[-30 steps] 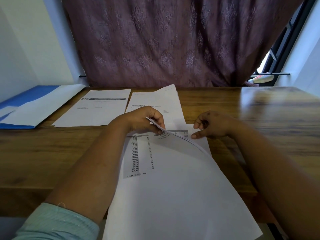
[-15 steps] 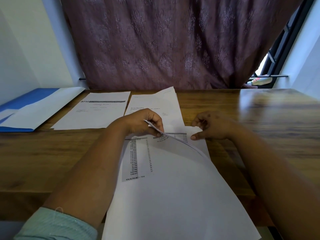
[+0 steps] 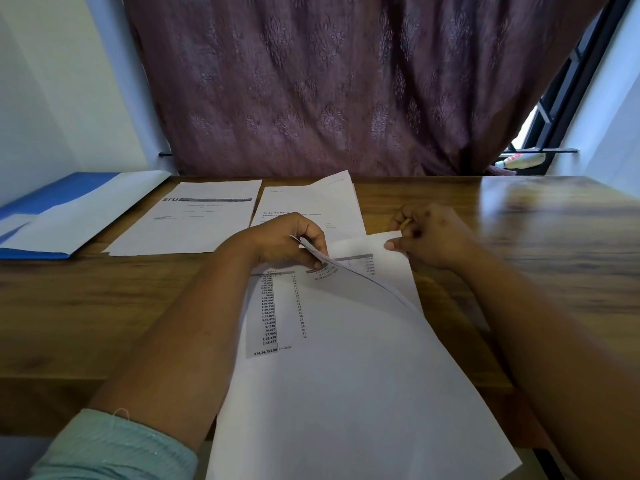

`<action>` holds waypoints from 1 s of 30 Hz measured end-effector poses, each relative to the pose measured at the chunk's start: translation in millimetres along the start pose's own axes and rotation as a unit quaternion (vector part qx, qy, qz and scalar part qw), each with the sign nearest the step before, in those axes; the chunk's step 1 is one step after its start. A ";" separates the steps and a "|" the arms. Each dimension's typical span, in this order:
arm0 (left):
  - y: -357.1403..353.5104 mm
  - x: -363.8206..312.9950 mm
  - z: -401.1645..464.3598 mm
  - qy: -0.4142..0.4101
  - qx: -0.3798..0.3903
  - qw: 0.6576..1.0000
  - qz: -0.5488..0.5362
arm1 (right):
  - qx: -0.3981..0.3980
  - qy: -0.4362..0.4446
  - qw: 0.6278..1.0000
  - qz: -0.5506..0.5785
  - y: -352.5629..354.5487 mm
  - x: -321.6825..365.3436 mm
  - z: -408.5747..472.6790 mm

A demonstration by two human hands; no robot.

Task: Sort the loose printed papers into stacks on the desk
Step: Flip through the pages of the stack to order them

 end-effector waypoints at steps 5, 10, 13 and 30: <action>4.1 3.8 -1.6 0.023 -0.022 0.999 -0.032 | 0.000 0.060 0.998 -0.024 1.4 6.0 -1.4; 8.7 3.2 -3.3 0.047 -0.026 0.996 -0.066 | -0.020 0.083 0.996 0.038 5.2 7.2 -1.8; 9.8 3.9 -4.0 0.047 -0.035 0.997 -0.057 | -0.009 0.062 0.997 0.051 3.5 4.9 -1.3; 16.3 0.6 -4.7 0.044 -0.122 0.987 -0.098 | 0.072 -0.231 0.946 0.217 -1.6 -47.2 -13.1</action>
Point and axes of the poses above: each hand's wrist, its own z-axis towards the middle knuckle, its own y-axis out of the back of the hand, x = y × z, the point moved 7 cm from there along z, towards the middle knuckle, and after that the axes turned 8 degrees about -x, right-handed, at the moved point
